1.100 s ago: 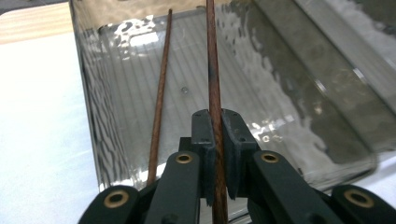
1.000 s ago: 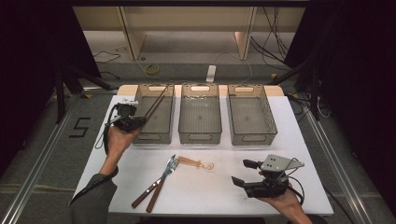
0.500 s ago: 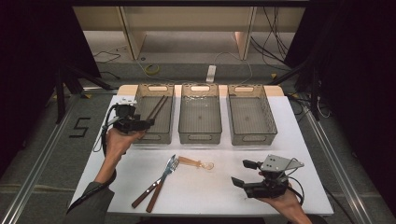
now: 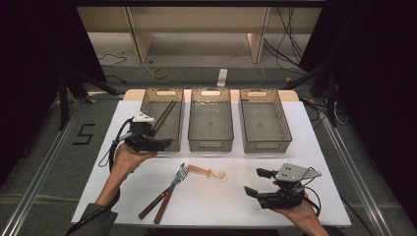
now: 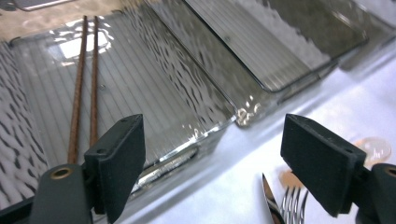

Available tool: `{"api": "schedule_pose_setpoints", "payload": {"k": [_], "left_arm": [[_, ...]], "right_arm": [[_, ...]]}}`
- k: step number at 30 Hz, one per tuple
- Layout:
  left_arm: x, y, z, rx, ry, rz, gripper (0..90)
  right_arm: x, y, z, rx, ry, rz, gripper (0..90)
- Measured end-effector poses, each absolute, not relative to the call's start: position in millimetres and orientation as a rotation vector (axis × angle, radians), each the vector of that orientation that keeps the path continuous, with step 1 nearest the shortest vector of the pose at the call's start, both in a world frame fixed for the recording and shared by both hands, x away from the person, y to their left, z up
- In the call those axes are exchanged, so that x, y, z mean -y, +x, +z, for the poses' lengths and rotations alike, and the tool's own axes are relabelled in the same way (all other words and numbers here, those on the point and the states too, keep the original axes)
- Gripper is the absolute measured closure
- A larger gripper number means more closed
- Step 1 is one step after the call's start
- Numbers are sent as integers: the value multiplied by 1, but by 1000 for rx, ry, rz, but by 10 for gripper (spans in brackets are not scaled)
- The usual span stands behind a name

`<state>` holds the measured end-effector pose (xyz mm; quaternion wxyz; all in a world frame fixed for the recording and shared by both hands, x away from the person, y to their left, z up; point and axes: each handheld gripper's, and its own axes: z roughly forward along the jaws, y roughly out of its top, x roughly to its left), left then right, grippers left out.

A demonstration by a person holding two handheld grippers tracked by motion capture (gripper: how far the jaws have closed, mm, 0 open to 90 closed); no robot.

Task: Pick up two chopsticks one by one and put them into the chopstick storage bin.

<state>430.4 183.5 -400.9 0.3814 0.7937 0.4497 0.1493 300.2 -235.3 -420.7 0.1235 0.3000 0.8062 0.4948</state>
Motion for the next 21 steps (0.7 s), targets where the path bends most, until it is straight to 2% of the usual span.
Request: {"api": "schedule_pose_setpoints", "payload": {"k": [21], "left_arm": [[-138, 415, -398, -949, 2191, 314, 166]], "right_arm": [[239, 303, -426, -2322, 903, 1448, 262]]}}
